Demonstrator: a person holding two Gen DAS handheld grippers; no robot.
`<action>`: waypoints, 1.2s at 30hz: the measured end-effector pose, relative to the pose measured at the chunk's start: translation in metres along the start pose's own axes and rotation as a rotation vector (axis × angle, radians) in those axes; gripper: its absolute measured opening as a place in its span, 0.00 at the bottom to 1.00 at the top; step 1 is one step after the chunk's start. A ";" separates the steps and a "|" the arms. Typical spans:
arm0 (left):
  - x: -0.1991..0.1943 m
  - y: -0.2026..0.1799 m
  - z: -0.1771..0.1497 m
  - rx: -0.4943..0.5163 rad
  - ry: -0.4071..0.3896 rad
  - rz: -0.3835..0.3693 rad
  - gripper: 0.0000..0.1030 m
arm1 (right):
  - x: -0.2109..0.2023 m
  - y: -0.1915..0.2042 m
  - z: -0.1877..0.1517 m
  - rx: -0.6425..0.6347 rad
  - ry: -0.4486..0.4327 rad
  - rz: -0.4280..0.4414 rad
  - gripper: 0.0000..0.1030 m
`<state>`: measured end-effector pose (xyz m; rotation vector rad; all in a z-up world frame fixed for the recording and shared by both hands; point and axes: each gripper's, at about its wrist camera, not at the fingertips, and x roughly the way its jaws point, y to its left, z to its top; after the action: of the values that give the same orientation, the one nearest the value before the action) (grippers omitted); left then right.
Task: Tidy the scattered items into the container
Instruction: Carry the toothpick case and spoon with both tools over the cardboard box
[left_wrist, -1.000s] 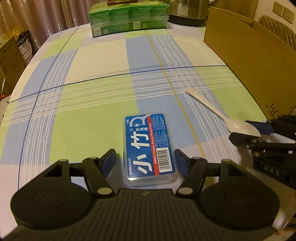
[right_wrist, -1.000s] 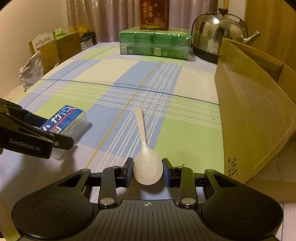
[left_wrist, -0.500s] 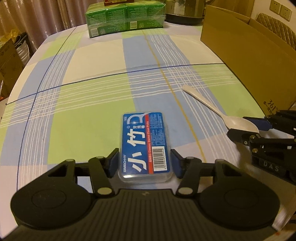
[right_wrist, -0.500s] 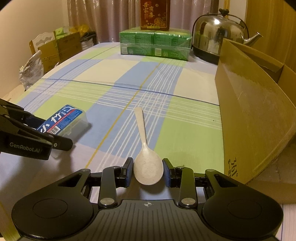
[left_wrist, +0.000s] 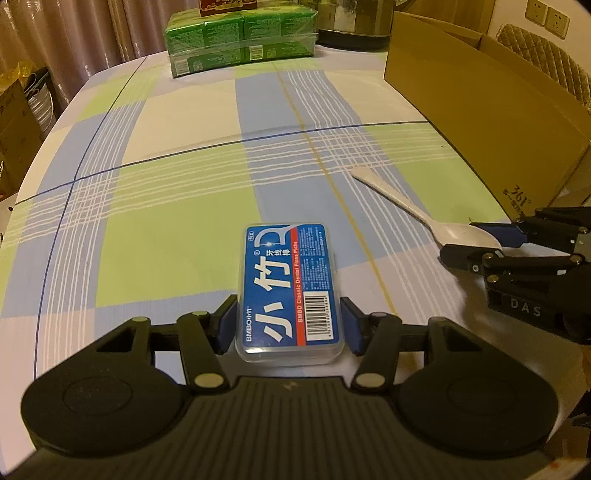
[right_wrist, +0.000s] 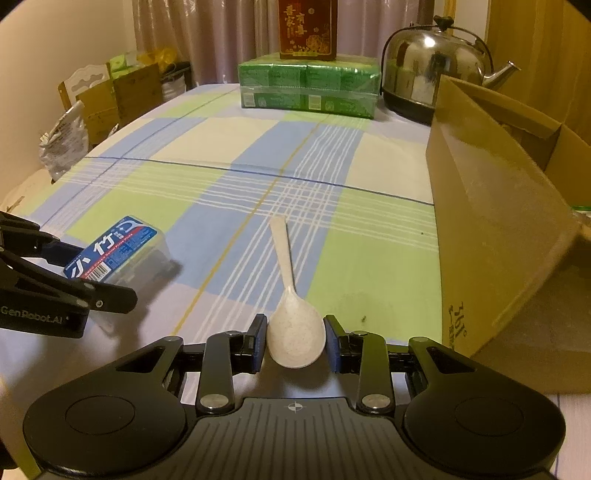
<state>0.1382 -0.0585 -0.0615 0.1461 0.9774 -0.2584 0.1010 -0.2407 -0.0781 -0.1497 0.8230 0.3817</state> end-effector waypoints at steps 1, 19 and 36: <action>-0.002 0.000 -0.001 -0.002 -0.001 -0.001 0.50 | -0.002 0.001 0.000 -0.001 -0.001 0.000 0.29; -0.046 -0.009 -0.015 -0.021 -0.038 0.003 0.50 | -0.053 0.017 0.000 -0.011 -0.057 -0.001 0.29; -0.083 -0.025 -0.022 -0.010 -0.081 0.006 0.50 | -0.094 0.019 -0.003 -0.001 -0.114 -0.009 0.29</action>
<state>0.0691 -0.0648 -0.0045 0.1285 0.8975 -0.2527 0.0333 -0.2495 -0.0102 -0.1308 0.7100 0.3789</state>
